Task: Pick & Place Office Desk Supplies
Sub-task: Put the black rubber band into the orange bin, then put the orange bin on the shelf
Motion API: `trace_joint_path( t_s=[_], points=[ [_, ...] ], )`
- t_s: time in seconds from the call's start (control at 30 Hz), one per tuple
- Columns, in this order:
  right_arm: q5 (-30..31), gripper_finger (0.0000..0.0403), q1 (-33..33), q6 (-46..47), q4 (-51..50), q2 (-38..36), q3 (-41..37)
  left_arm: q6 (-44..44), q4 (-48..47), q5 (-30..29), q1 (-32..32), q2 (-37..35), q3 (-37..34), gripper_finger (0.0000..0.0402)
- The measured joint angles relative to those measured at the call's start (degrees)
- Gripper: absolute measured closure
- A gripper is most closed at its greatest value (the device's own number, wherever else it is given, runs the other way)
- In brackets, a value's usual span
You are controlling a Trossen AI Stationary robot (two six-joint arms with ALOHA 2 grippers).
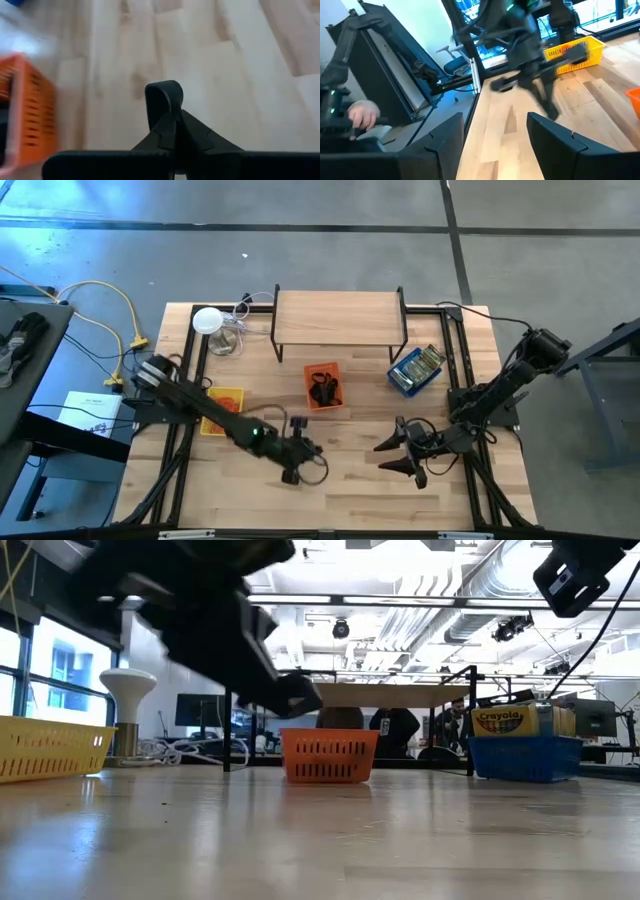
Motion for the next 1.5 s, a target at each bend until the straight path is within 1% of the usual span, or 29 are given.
trace_joint_path(
  t_s=[0.1, 0.23, 0.33, 0.43, 0.5, 0.57, 0.67, 0.87, 1.0, 1.27, 1.33, 1.37, 1.43, 1.47, 1.5],
  points=[
    [0.02, 0.0198, 0.20, -0.23, 0.00, 0.00, 0.00, 2.19, -2.87, 1.73, 3.47, -3.49, -0.11, 0.0400],
    [0.07, 0.0198, -0.72, -2.29, 0.31, 0.00, 0.00, 2.05, -3.03, 4.01, 9.98, -6.13, 0.11, 0.0400],
    [0.06, 0.0198, -1.48, -3.21, 0.32, 0.00, 0.00, -1.76, -4.78, 3.21, 15.70, -5.83, -0.06, 0.0400],
    [0.02, 0.0198, -1.65, -3.07, -0.49, 0.00, 0.00, -6.85, -3.75, 2.91, 20.63, -5.80, 0.04, 0.0400],
    [-0.03, 0.0198, -1.18, -2.95, -1.26, 0.00, 0.00, -8.06, -3.86, 3.04, 23.06, -5.74, 0.04, 0.0400],
    [-0.16, 0.0198, -0.51, -2.85, -1.61, 0.00, 0.00, -8.10, -3.26, 4.38, 24.74, -5.12, 0.04, 0.0398],
    [-0.19, 0.0198, 0.35, -3.25, -1.73, 0.02, 0.00, -7.80, -3.19, 6.40, 25.65, -4.66, 0.02, 0.0382],
    [-0.16, 0.0198, 0.29, -6.52, -3.19, 0.02, 0.00, -7.39, -1.25, 6.23, 25.25, -3.96, 0.05, 0.0327],
    [-0.20, 0.0198, 0.31, -6.92, -4.86, 0.02, 0.00, -7.39, 0.69, 5.88, 25.04, -3.90, 0.09, 0.0304],
    [-0.20, 0.0198, 0.31, -6.31, -7.41, 0.02, 0.00, -6.91, 0.92, 4.46, 24.88, -3.90, 0.09, 0.0297],
    [0.12, 0.0198, 0.18, -8.00, -7.41, 0.02, 0.00, -6.93, 0.80, 4.44, 24.62, -4.11, 0.09, 0.0297],
    [1.25, 0.0198, -0.14, -10.40, -7.32, 0.02, 0.00, -6.93, 0.41, 4.42, 24.35, -4.46, 0.05, 0.0297],
    [5.52, 0.0198, -1.59, -13.20, -7.33, 0.02, 0.00, -6.93, 0.55, 4.54, 23.23, -6.18, 0.03, 0.0297],
    [6.59, 0.0198, -2.96, -13.87, -7.63, 0.02, 0.13, -6.96, 0.54, 4.58, 22.48, -7.52, 0.02, 0.0297],
    [6.38, 0.0198, -4.53, -14.80, -7.78, 0.02, 0.34, -6.97, 0.95, 4.62, 21.58, -8.96, 0.04, 0.0297]
  ],
)
